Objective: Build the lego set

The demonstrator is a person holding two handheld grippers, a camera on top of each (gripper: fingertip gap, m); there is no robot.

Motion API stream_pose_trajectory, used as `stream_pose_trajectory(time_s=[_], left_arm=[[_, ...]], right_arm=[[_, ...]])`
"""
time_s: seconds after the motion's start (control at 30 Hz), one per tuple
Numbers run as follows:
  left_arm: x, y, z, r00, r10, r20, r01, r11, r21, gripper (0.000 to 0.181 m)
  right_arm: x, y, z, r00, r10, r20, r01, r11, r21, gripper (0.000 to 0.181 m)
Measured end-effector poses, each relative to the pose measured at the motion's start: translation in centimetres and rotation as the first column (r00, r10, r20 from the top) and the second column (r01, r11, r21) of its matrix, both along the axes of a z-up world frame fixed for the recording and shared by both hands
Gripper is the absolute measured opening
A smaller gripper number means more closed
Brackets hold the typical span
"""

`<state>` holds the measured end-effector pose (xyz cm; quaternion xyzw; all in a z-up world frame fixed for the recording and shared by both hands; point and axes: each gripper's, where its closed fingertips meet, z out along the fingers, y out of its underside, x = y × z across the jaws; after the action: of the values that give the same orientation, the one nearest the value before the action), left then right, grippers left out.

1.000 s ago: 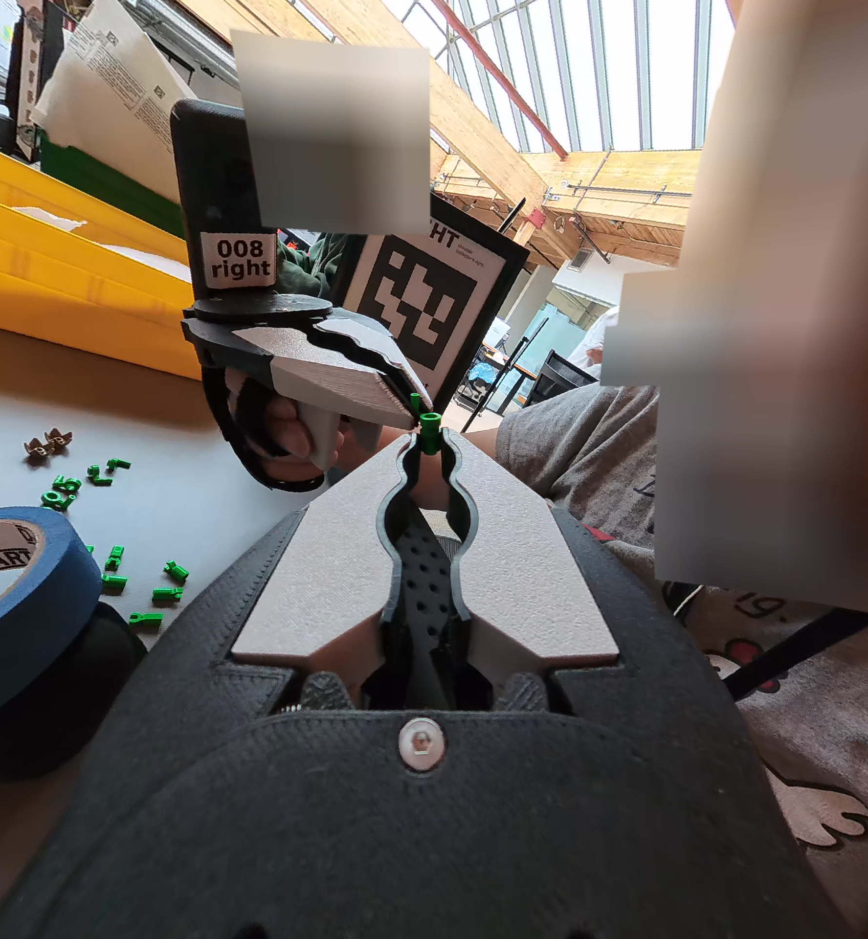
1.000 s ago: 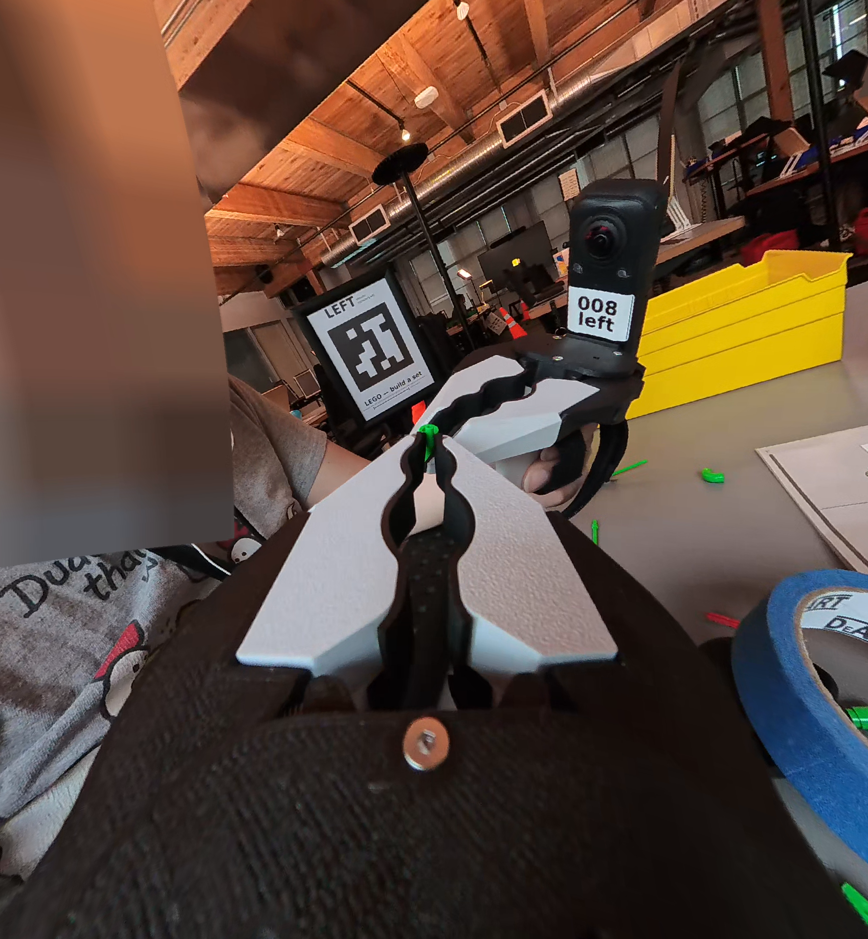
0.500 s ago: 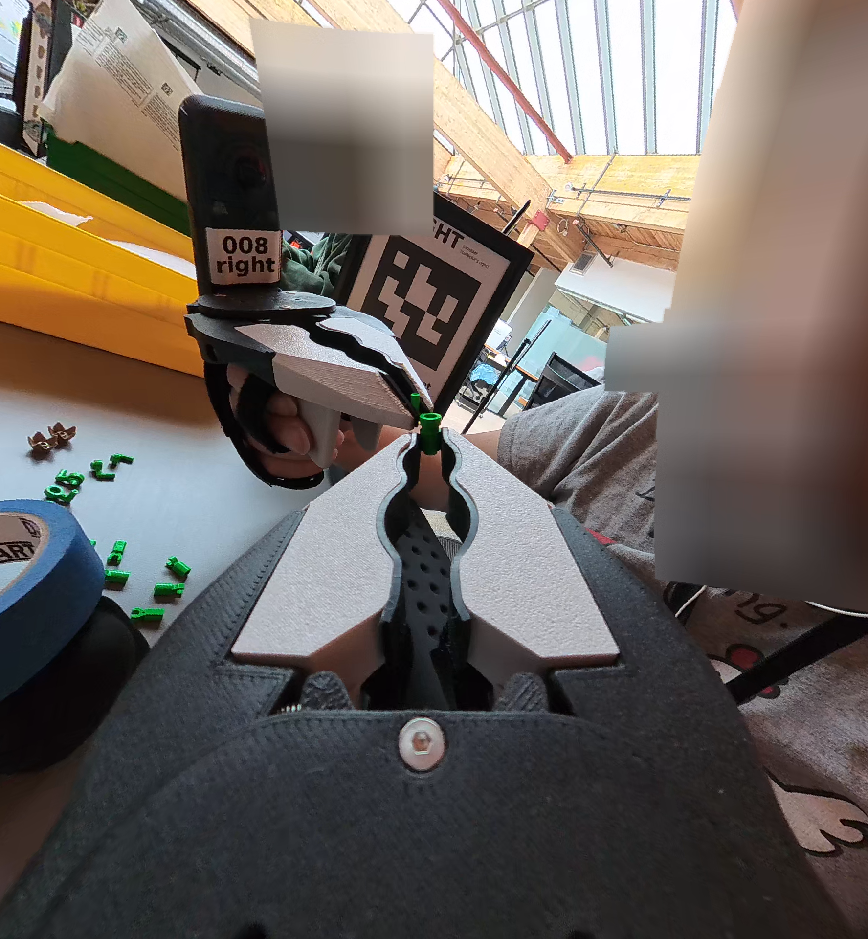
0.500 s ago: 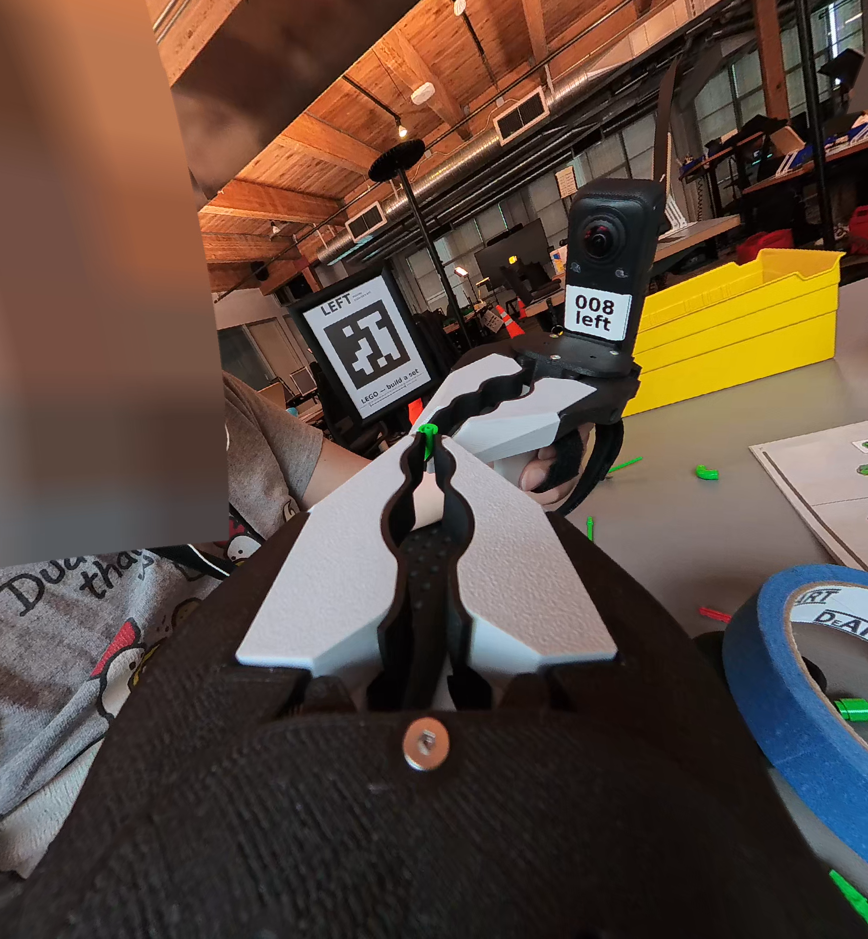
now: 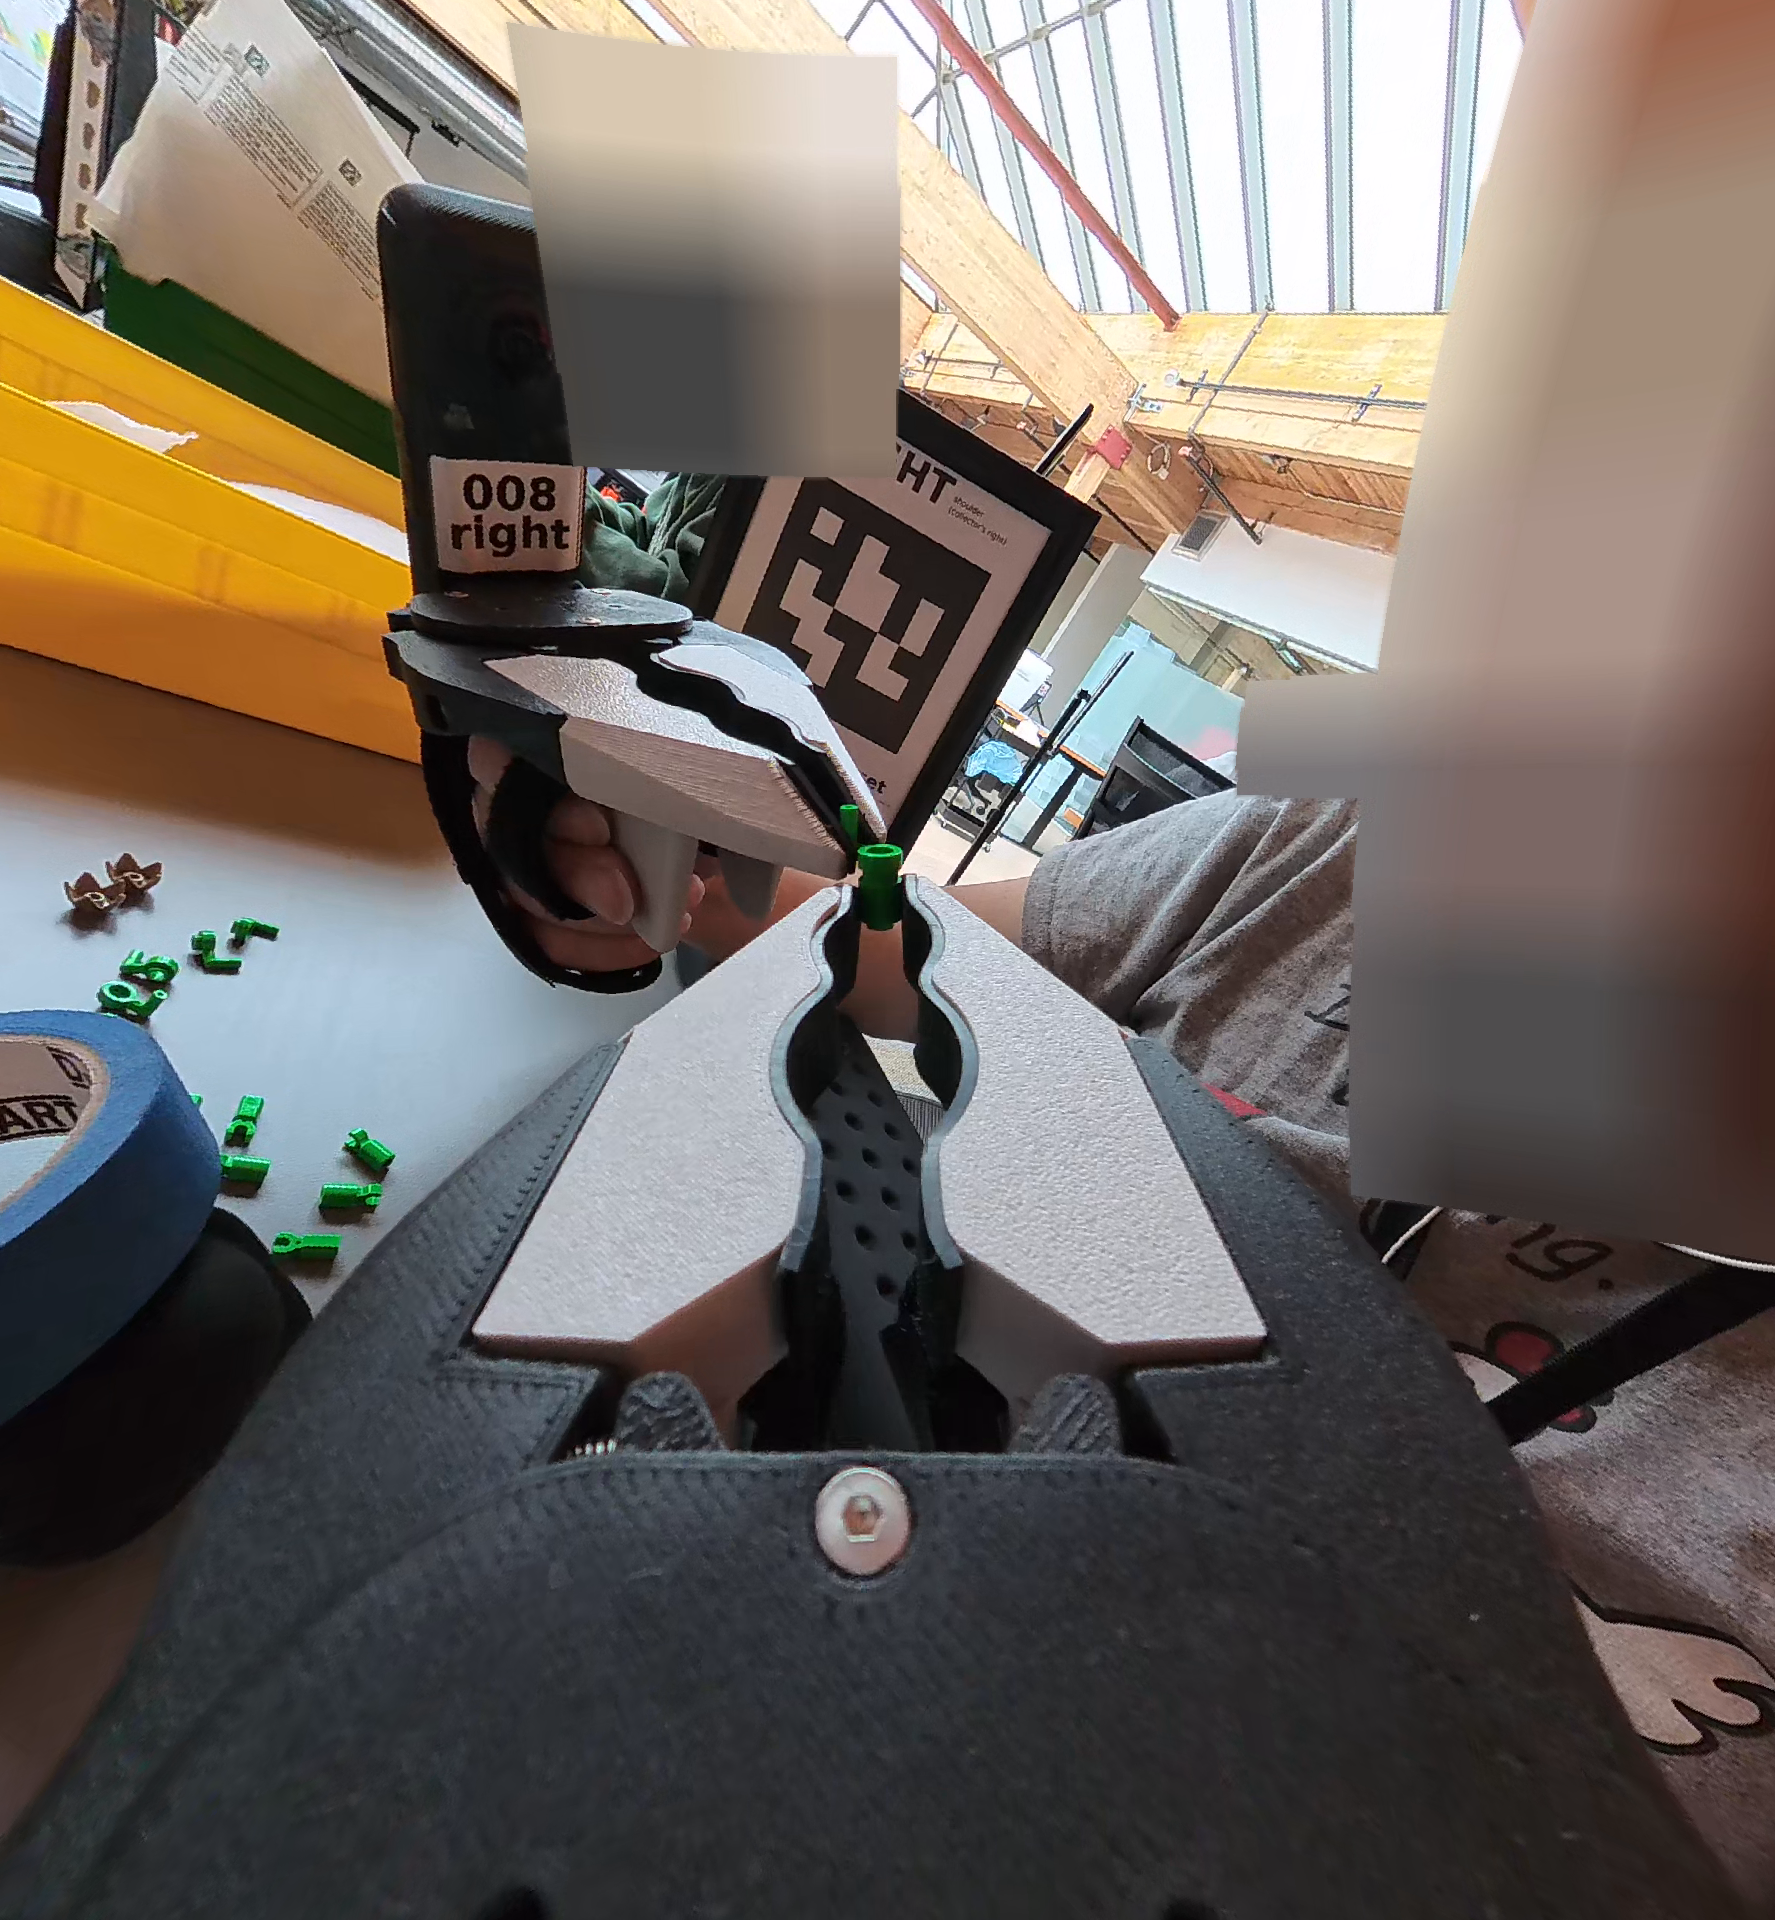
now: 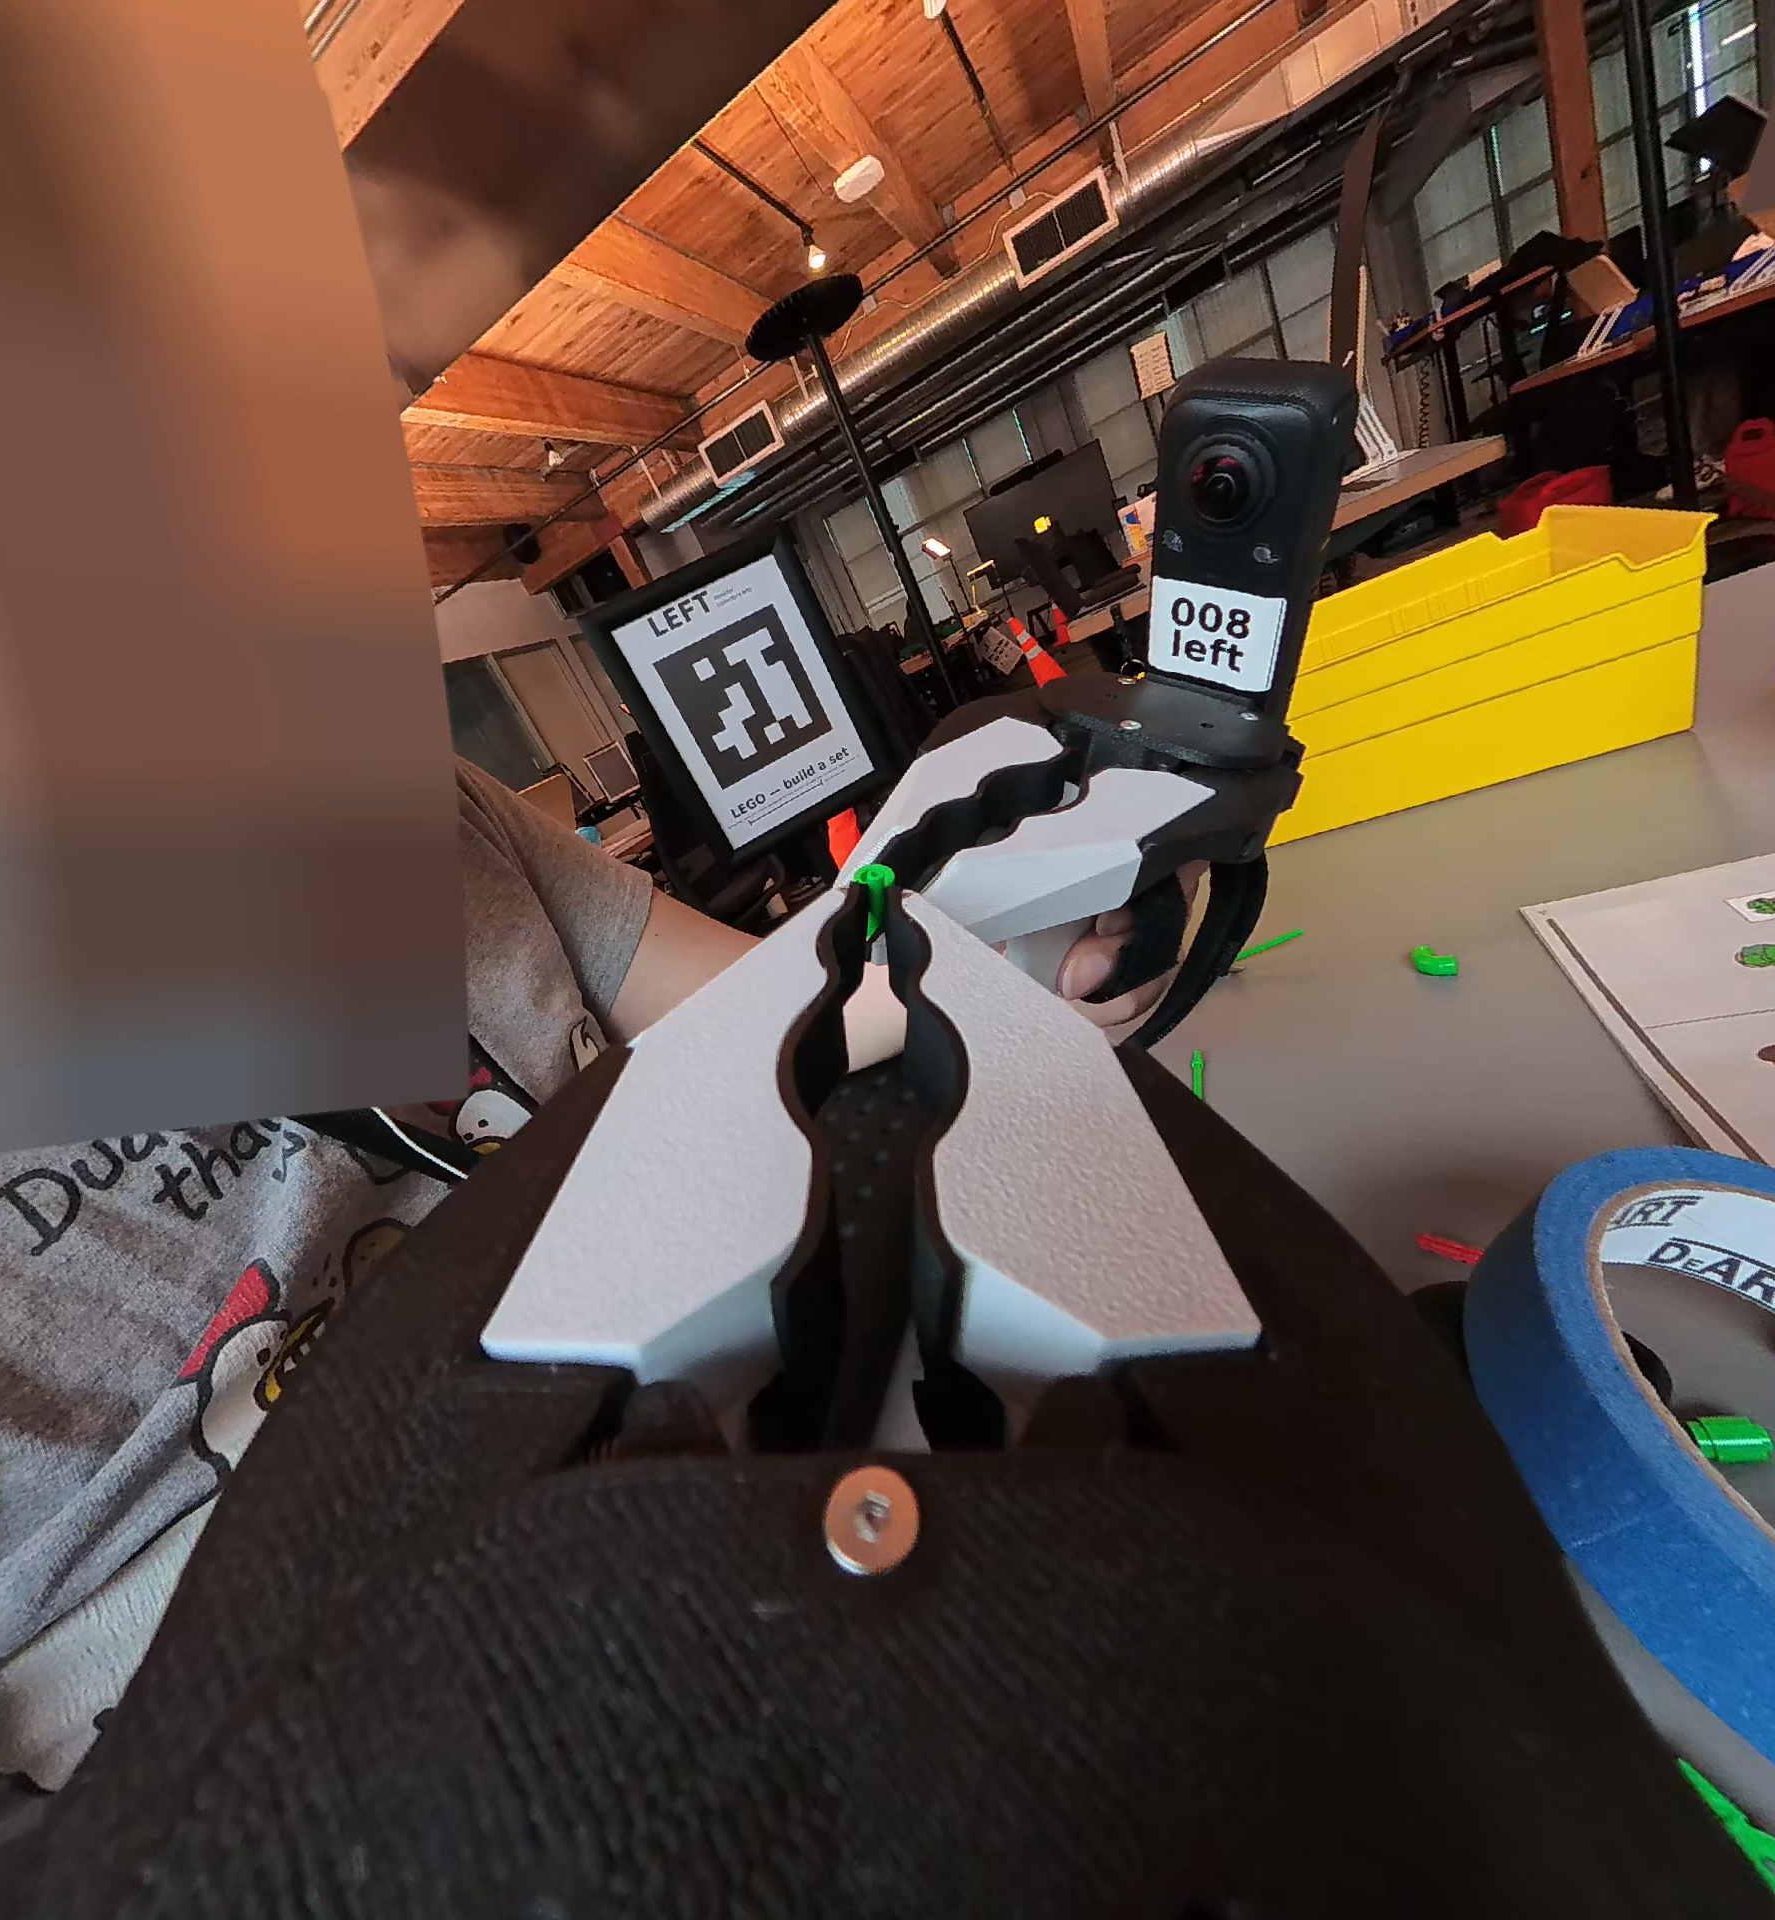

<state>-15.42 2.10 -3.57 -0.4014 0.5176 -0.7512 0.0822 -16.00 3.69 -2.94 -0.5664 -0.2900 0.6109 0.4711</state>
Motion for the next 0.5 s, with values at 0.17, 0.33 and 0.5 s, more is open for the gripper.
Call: stream_pose_trajectory(time_s=[0.17,0.33,0.5], left_arm=[[0.09,0.09,-0.20,1.000,0.008,-0.010,-0.008,1.000,0.008,0.004],[0.11,0.12,-0.22,1.000,0.007,-0.014,-0.007,1.000,0.003,0.004],[0.11,0.13,-0.24,1.000,0.007,-0.016,-0.007,1.000,0.002,0.004]], right_arm=[[0.09,0.07,-0.23,1.000,-0.006,0.016,0.006,1.000,0.004,0.000],[0.12,0.08,-0.28,1.000,-0.010,0.024,0.010,1.000,0.008,0.000],[0.13,0.07,-0.31,1.000,-0.010,0.024,0.010,1.000,0.008,0.000]])
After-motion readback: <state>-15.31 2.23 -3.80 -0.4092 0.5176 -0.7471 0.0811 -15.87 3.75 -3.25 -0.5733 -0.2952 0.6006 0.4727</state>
